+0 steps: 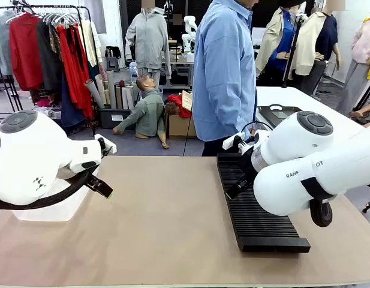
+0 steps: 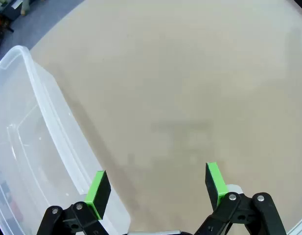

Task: Sort PCBs into racks and boxes based on the side picked up.
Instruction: Pick up the Blank PCB handed by the Human.

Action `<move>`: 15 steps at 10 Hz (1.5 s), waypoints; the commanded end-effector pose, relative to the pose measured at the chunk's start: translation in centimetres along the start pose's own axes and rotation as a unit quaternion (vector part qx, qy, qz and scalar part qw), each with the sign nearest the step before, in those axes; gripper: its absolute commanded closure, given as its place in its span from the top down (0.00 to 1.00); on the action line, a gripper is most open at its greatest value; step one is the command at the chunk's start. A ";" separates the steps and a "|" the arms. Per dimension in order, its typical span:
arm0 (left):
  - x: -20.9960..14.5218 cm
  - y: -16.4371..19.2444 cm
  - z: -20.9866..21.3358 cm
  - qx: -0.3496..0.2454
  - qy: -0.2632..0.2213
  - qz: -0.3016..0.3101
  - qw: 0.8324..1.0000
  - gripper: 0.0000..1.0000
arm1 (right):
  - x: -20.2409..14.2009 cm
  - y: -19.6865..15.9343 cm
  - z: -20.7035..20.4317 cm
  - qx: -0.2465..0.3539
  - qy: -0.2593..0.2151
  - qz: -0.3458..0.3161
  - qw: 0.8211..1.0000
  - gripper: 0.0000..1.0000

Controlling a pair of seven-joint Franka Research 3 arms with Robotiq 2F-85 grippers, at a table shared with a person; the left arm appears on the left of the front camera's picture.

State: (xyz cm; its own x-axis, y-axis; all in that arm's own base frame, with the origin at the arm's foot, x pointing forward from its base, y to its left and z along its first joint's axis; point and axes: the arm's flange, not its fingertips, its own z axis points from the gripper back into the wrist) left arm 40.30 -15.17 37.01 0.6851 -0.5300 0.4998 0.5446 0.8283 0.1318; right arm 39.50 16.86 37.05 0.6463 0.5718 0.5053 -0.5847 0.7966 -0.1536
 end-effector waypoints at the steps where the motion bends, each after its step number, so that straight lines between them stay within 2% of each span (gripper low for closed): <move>1: 0.0 0.0 0.0 0.000 0.000 0.000 1.000 1.00 | 0.0 0.0 0.0 0.000 0.000 0.000 1.000 1.00; 11: 0.0 0.0 0.0 0.000 0.000 -0.001 1.000 1.00 | 0.0 0.0 0.0 0.000 0.000 0.001 1.000 1.00; 13: 1.3 1.1 1.2 -0.026 0.010 0.003 1.000 1.00 | 2.0 -1.0 1.4 -0.021 -0.002 -0.029 0.999 1.00; 15: 3.2 2.2 1.2 -0.050 0.014 0.003 0.999 1.00 | 3.8 -3.3 2.5 -0.017 -0.006 -0.038 0.999 1.00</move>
State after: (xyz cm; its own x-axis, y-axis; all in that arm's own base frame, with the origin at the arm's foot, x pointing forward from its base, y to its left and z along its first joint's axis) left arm 41.76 -15.80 39.09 0.7039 -0.5194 0.4844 0.5556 0.8276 0.0800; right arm 41.83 15.77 40.33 0.6672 0.5222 0.5311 -0.5320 0.8332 -0.1509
